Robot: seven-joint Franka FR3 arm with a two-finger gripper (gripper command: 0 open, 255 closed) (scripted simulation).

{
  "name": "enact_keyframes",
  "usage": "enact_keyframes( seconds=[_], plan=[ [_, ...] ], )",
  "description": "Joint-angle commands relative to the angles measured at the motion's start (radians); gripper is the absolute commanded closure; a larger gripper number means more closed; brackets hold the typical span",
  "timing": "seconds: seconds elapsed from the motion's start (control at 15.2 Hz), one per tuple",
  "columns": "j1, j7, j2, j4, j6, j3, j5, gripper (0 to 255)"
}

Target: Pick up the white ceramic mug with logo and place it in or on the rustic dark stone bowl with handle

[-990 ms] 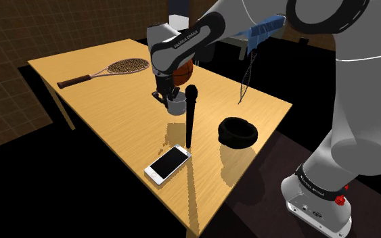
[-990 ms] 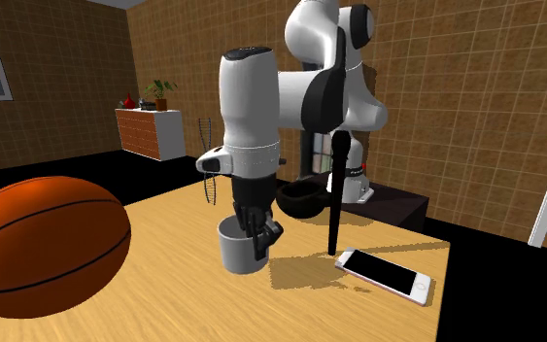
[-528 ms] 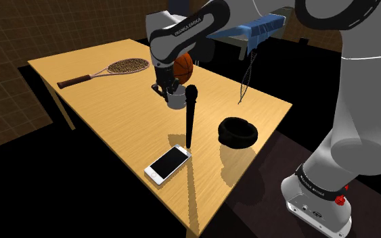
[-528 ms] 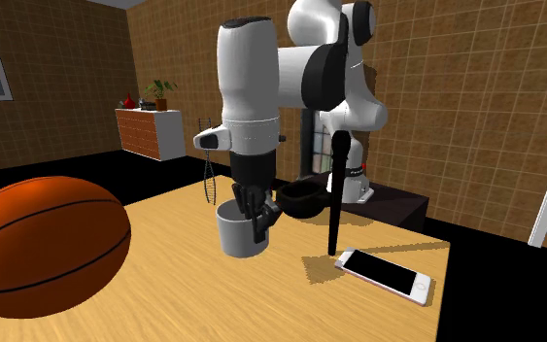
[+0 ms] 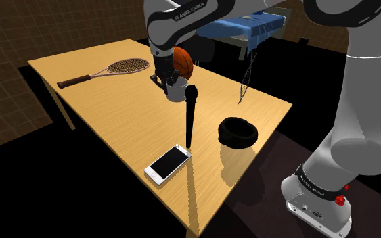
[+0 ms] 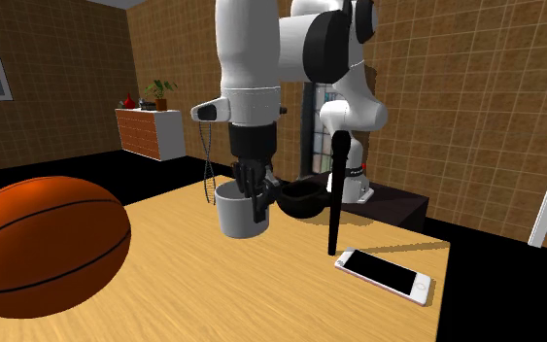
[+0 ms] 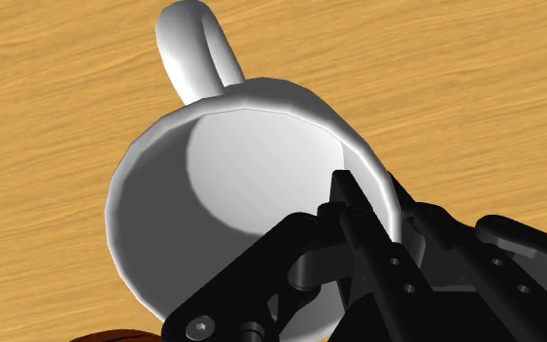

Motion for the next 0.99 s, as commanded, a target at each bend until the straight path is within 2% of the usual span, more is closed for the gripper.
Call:
enact_keyframes(
  seconds=[0.0, 0.53, 0.92],
  plan=[
    [-0.001, -0.004, -0.01, 0.013, -0.023, 0.001, 0.003, 255],
    [-0.002, -0.012, -0.039, 0.072, -0.11, 0.005, 0.013, 255],
    [-0.039, -0.043, -0.293, -0.268, -0.015, 0.014, 0.073, 255]
  ],
)
